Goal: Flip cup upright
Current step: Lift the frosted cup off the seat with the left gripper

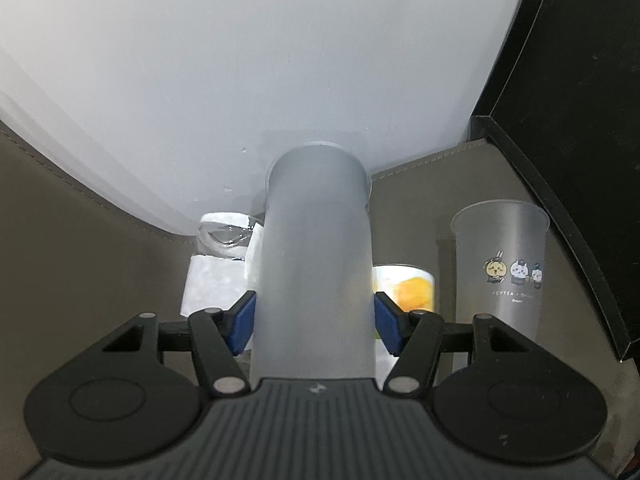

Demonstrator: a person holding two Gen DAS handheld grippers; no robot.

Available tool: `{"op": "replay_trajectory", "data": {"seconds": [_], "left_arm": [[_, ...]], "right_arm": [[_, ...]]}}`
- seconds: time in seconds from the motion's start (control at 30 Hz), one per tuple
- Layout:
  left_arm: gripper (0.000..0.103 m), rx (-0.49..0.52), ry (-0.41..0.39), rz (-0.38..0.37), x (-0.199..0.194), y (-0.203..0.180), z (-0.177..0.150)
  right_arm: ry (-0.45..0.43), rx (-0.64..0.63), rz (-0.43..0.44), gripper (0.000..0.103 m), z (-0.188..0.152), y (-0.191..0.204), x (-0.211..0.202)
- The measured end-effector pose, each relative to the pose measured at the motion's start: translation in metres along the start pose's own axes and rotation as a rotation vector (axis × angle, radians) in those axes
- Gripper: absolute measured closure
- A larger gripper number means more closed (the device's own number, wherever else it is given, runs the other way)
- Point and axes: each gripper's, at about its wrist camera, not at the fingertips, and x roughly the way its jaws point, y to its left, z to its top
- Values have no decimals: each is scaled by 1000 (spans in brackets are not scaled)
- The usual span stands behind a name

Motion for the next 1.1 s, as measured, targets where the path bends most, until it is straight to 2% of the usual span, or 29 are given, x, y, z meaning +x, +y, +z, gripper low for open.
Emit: {"op": "replay_trajectory", "data": {"seconds": [0.57,1.1], "left_arm": [[43,-7,-68,-7,-47,0,-1],[43,-26,-158,-65,-107,-25,-21]], "right_arm": [[-19,-12,11,0,-2,4,-2],[-79,78,110,0,0,-9,-10]]}}
